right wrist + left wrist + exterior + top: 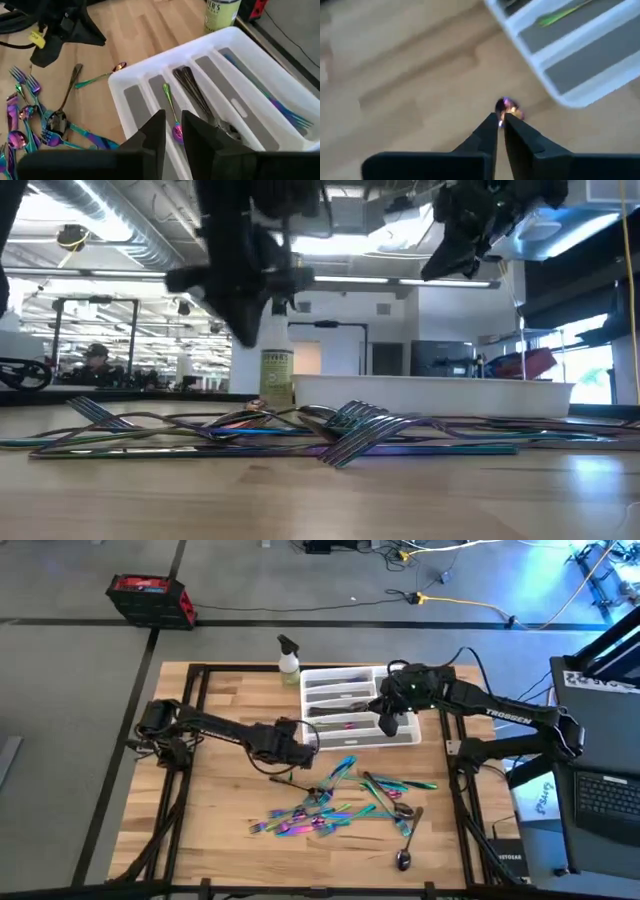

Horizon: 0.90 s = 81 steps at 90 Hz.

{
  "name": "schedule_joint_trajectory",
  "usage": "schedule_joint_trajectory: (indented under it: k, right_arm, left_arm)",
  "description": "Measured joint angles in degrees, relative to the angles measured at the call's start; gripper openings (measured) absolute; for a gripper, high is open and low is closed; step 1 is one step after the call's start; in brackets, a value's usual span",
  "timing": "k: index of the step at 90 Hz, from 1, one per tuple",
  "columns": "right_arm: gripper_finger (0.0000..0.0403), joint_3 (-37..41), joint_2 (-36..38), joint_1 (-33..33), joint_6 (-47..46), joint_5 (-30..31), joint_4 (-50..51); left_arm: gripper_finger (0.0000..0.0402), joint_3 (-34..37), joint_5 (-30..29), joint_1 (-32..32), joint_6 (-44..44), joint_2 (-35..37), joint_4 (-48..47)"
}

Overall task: Sort silverware
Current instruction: Put the blue teaspoon on the white silverware tray

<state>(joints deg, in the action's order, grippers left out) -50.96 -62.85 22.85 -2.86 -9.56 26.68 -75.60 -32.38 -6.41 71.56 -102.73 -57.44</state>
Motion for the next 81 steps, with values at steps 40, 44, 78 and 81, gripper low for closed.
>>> schedule_joint_trajectory:
  k: [40,44,78,81]
  right_arm:
    - [0.0046,0.0,-2.75,0.0,-0.76,-0.71,-4.48]
    - [0.0046,0.0,-2.75,0.0,-1.38,-1.21,-4.06]
    - [0.0046,0.0,-2.73,0.0,-2.01,-0.64,-3.02]
    - [0.0046,0.0,-2.73,0.0,-2.45,-0.54,-3.02]
  left_arm:
    - [0.0187,7.54,5.39,-2.27,12.18,-0.1,15.92]
    - [0.0195,8.12,6.23,-2.22,12.58,-0.1,17.35]
    - [0.0207,8.84,8.26,-1.45,10.74,-4.94,19.57]
    - [0.0201,8.84,8.26,-1.41,10.72,-5.29,19.54]
